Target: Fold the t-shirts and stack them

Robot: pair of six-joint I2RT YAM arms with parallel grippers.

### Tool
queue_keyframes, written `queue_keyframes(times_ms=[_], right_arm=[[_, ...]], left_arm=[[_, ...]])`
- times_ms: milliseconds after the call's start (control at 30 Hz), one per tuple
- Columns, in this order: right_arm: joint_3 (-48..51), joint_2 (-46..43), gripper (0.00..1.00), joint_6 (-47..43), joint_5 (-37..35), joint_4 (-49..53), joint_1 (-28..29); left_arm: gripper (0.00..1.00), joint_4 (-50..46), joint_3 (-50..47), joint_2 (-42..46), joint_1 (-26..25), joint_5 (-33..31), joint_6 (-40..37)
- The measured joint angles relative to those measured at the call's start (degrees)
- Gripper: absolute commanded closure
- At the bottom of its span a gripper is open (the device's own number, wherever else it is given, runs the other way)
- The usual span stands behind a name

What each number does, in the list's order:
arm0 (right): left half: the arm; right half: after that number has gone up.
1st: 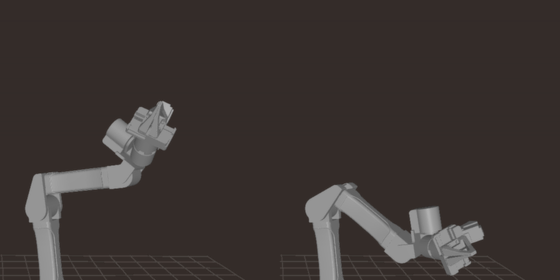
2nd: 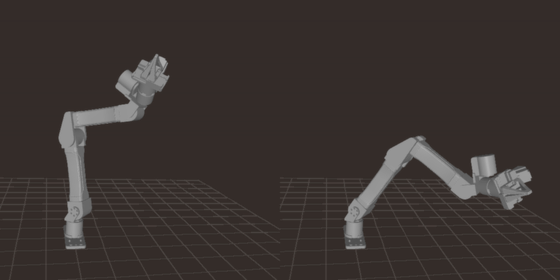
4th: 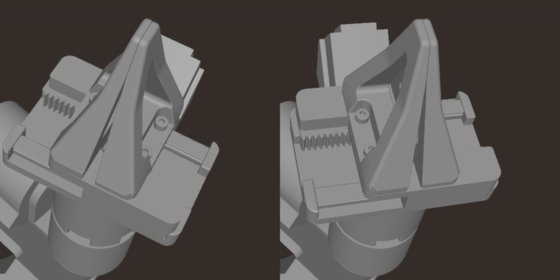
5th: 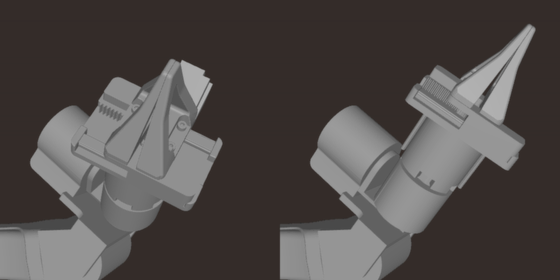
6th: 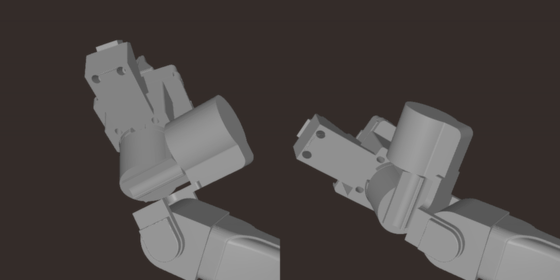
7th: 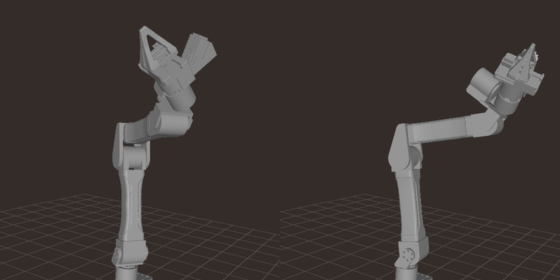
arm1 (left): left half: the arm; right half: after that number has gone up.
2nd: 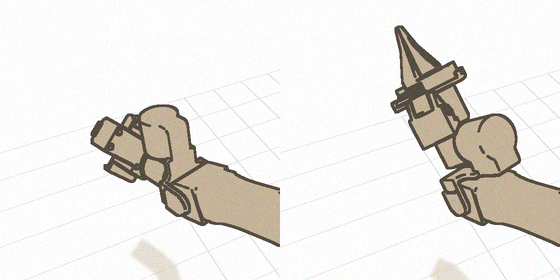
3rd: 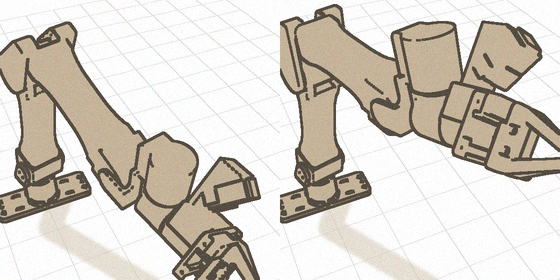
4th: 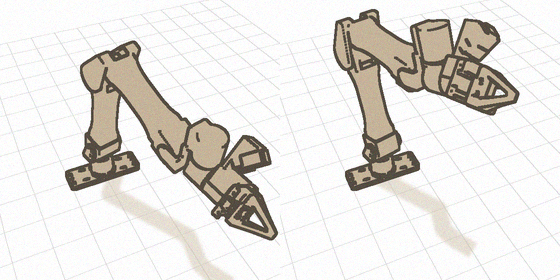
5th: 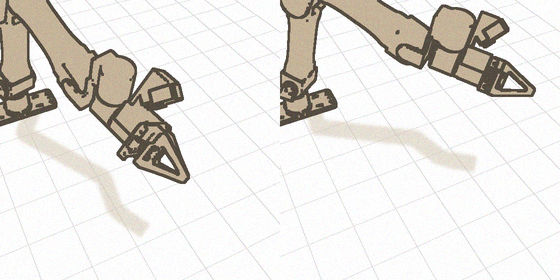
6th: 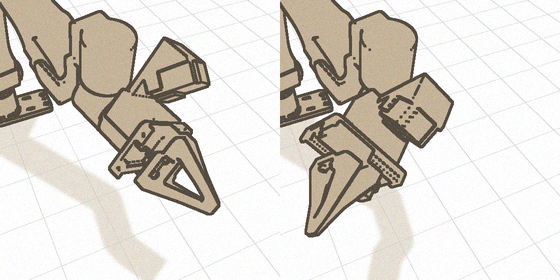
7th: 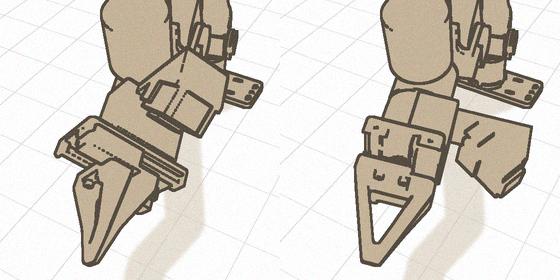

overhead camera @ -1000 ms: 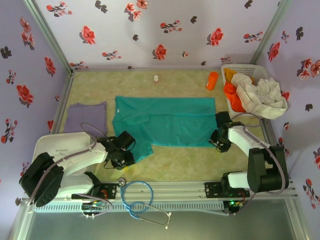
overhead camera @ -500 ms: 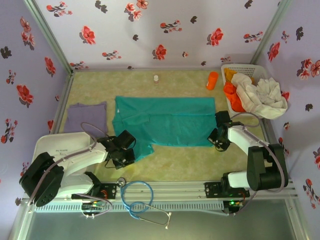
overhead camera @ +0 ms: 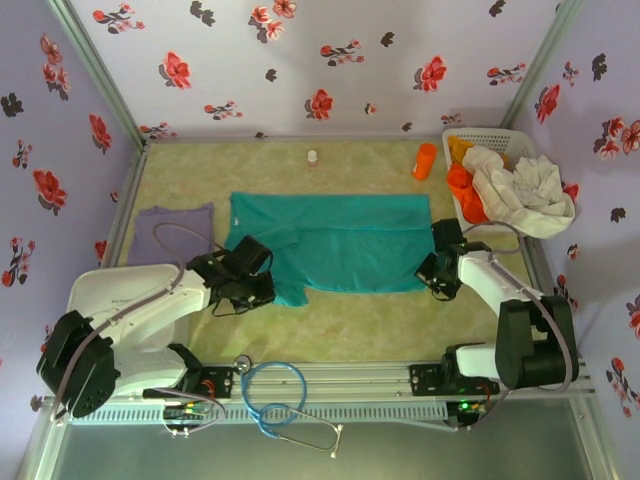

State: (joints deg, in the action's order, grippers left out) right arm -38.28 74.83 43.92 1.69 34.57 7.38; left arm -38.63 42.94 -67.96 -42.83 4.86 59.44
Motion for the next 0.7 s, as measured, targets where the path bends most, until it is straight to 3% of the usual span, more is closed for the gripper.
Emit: queue_keyframes(times_ms=[333,700], right_arm=[[-3.9,1.3,1.0,0.0,3.8,1.0,-1.7],[-9.8,4.1,1.0,0.0,10.9,2.3,-5.3]], left_arm=[[1.0,-7.0,7.1,0.6,7.0,-0.2,-6.6],[1.0,-8.4,15.7,-2.3,15.3,0.3,-14.5]])
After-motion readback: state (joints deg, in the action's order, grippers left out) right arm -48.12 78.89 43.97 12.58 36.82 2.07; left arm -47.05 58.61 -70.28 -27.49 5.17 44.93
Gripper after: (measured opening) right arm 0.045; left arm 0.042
